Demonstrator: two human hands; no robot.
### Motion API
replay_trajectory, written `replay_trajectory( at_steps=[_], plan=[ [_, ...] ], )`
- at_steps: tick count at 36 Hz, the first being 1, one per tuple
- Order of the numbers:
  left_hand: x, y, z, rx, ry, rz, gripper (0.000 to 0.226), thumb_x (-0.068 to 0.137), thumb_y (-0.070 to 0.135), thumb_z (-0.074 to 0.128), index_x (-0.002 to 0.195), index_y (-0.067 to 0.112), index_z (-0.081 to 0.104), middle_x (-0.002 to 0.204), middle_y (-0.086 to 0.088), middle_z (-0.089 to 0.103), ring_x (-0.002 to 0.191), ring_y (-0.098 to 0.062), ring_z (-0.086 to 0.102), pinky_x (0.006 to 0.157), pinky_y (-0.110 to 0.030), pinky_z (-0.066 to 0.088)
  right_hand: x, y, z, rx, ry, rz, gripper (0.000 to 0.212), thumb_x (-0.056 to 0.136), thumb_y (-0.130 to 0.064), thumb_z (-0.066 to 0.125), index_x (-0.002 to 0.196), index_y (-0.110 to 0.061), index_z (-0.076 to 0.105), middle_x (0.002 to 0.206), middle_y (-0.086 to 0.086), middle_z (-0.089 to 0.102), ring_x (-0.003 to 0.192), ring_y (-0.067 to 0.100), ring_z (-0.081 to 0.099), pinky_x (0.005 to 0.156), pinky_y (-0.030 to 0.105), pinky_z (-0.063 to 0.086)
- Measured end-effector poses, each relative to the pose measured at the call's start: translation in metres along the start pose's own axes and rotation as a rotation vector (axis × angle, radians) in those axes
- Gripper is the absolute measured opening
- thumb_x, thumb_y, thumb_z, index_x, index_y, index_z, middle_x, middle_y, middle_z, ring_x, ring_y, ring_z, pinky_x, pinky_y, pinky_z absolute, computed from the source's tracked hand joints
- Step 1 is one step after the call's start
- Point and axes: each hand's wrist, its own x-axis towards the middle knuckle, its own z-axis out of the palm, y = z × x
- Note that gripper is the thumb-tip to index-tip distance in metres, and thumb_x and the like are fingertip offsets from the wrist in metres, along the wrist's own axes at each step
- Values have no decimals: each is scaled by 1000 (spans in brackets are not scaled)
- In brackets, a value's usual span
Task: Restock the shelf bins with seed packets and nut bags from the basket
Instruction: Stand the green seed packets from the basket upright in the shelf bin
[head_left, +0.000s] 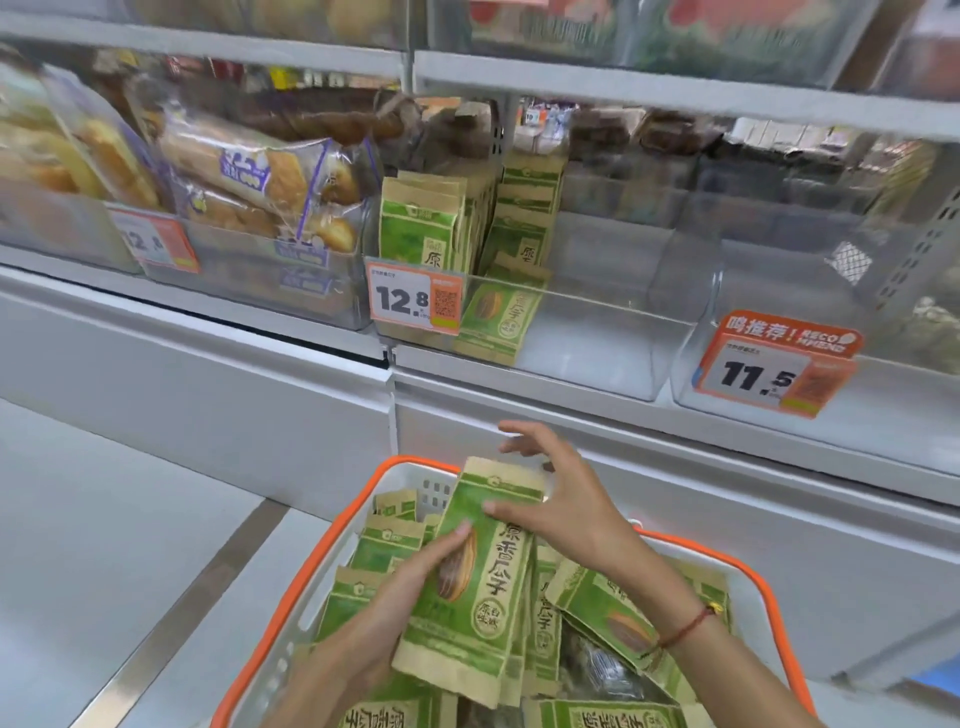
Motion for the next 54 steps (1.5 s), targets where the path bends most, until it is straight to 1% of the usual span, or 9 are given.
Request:
replay_trajectory(
  at_steps=[3,7,13,20,24,33,43,48,54],
  plan=[
    [-9,1,3,-98,29,139,37,75,47,59,103,25,69,108,-5,71,96,-20,67,91,-37,48,6,-7,-16,33,81,96,73,76,-36,78,135,-33,35,130,-8,47,123,6,41,87,11,33],
    [-11,40,17,-29,231,414,46,82,59,50,119,33,51,111,13,64,102,-7,61,86,-27,47,17,-28,-40,127,-130,257,99,73,-62,66,149,-27,13,146,-5,38,127,10,45,93,23,39],
    [-21,135,22,229,216,957,39,80,56,53,115,41,45,108,18,64,97,7,61,77,-14,49,44,-83,-80,55,-15,-207,85,74,-55,65,146,-35,24,131,-23,51,118,-8,48,101,18,42],
    [-10,243,10,787,227,1265,65,78,64,48,131,25,39,122,9,51,120,-8,47,102,-39,41,86,-111,-133,-25,312,-558,70,75,-35,79,133,-24,41,128,-6,54,119,10,52,101,36,44],
    [-3,271,-1,1175,335,1267,71,76,69,46,133,28,41,121,19,46,118,-1,37,100,-24,33,105,-105,-141,-275,457,-559,73,69,-38,82,124,-39,33,122,-10,54,110,6,52,91,33,48],
    [3,290,-11,1656,431,1063,73,79,61,59,138,20,43,141,5,41,126,-10,33,105,-28,30,136,-90,-134,-317,267,-382,62,61,-55,80,112,-44,45,103,-19,64,93,1,59,84,30,52],
    [27,317,-9,1448,295,978,61,63,42,82,114,36,47,107,12,61,98,-11,55,84,-33,45,176,-83,-132,-37,-166,-44,58,74,-38,79,124,-38,50,111,-12,65,102,3,58,93,26,47],
    [31,329,-8,1571,334,946,51,63,68,71,98,33,59,87,15,67,82,-3,60,75,-33,50,191,-85,-134,-49,-369,88,59,76,-38,78,125,-41,46,120,-12,62,116,11,56,102,38,46],
    [35,330,-24,1613,358,954,51,61,73,68,91,34,58,83,16,66,78,-2,60,72,-36,51,202,-73,-169,324,-439,343,55,86,13,55,131,-14,41,120,8,60,111,23,60,96,38,50]
  ],
)
